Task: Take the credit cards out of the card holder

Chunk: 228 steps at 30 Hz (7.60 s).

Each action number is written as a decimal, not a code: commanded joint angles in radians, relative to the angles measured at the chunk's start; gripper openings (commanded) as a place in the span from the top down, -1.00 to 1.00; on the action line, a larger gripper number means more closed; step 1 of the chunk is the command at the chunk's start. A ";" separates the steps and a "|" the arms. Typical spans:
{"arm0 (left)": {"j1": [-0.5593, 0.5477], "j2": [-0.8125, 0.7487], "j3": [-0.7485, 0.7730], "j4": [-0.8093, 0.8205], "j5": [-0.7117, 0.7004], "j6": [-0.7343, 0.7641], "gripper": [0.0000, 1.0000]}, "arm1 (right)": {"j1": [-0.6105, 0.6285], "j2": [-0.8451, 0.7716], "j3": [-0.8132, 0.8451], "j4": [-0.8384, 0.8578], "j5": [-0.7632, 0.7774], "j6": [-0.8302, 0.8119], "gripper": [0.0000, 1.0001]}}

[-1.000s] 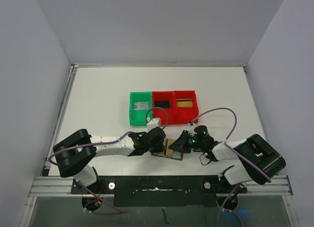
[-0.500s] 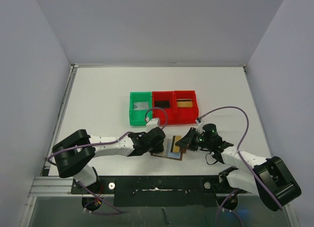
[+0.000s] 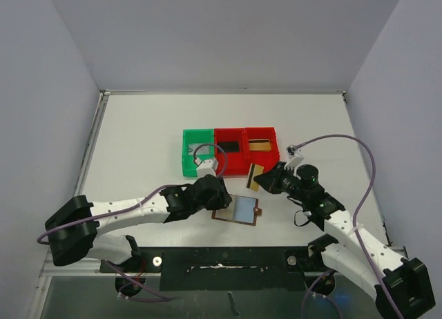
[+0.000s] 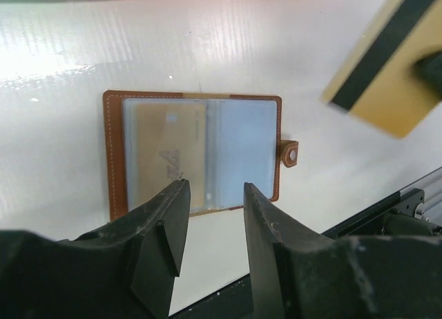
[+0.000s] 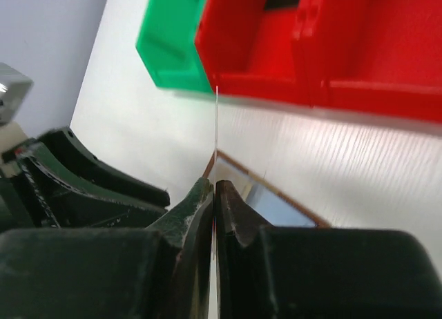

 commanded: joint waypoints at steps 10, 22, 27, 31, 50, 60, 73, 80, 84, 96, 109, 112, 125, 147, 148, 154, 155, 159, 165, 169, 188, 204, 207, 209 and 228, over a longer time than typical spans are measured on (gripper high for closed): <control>0.033 -0.228 -0.153 -0.057 0.025 -0.011 0.14 | -0.003 -0.198 0.088 0.141 0.322 -0.535 0.96; 0.238 -0.283 0.016 -0.330 0.165 0.186 -0.42 | -0.004 -0.053 0.170 0.060 0.298 -0.798 1.00; 0.335 -0.313 0.068 -0.421 0.174 0.259 -0.48 | -0.006 0.091 0.223 0.085 0.286 -0.948 1.00; 0.396 -0.331 0.073 -0.464 0.184 0.295 -0.50 | -0.033 0.209 0.263 0.106 0.256 -1.074 1.00; 0.669 -0.357 0.079 -0.443 0.271 0.493 -0.58 | -0.108 0.606 0.545 0.004 0.107 -1.519 0.98; 0.701 -0.416 0.008 -0.364 0.292 0.513 -0.59 | -0.109 0.720 0.609 -0.058 0.125 -1.756 0.99; 0.701 -0.415 0.006 -0.378 0.258 0.505 -0.59 | -0.116 0.853 0.689 -0.090 0.167 -1.829 0.99; 0.702 -0.415 0.007 -0.381 0.239 0.503 -0.59 | -0.113 0.913 0.721 -0.101 0.192 -1.850 0.92; 0.702 -0.413 0.006 -0.381 0.244 0.502 -0.59 | -0.107 0.934 0.723 -0.095 0.208 -1.851 0.84; 0.702 -0.406 0.001 -0.380 0.245 0.497 -0.59 | -0.097 0.955 0.715 -0.088 0.236 -1.827 0.47; 0.702 -0.390 -0.001 -0.375 0.260 0.500 -0.59 | -0.101 0.923 0.705 -0.072 0.222 -1.791 0.00; 0.702 -0.390 -0.002 -0.375 0.262 0.500 -0.59 | -0.105 0.912 0.708 -0.068 0.202 -1.778 -0.03; 0.702 -0.391 -0.002 -0.375 0.266 0.500 -0.59 | -0.109 0.887 0.737 -0.084 0.174 -1.745 -0.11; 0.701 -0.438 -0.010 -0.378 0.252 0.491 -0.59 | -0.101 0.397 0.567 0.058 0.372 -0.709 -0.97; 0.701 -0.437 -0.010 -0.378 0.252 0.491 -0.59 | -0.103 0.382 0.567 0.021 0.373 -0.635 -0.97; 0.701 -0.428 -0.003 -0.381 0.246 0.493 -0.59 | -0.107 0.315 0.486 -0.103 0.379 -0.263 -0.95; 0.701 -0.427 -0.003 -0.381 0.246 0.493 -0.59 | -0.106 0.303 0.459 -0.098 0.356 -0.223 -0.95; 0.700 -0.426 -0.004 -0.377 0.243 0.493 -0.59 | -0.087 0.247 0.363 -0.094 0.288 -0.098 -0.95; 0.701 -0.423 0.002 -0.384 0.222 0.483 -0.59 | 0.159 0.235 0.344 -0.212 0.491 -0.002 -0.95; 0.704 -0.459 0.000 -0.372 0.209 0.483 -0.59 | 0.249 0.317 0.398 -0.312 0.631 0.048 -0.99; 0.705 -0.669 -0.181 -0.153 0.387 0.183 -0.59 | 0.563 0.607 0.588 -0.442 0.875 0.325 -0.47; 0.705 -0.522 -0.098 -0.077 0.342 0.292 -0.59 | 0.572 0.584 0.394 -0.356 0.684 0.399 -0.02; 0.705 -0.509 -0.110 -0.066 0.352 0.291 -0.59 | 0.571 0.580 0.382 -0.348 0.685 0.389 -0.02; 0.705 -0.512 -0.109 -0.080 0.352 0.294 -0.59 | 0.572 0.581 0.401 -0.363 0.695 0.365 -0.01; 0.705 -0.567 -0.115 -0.190 0.346 0.275 -0.58 | 0.564 0.704 0.430 -0.366 0.672 0.329 0.36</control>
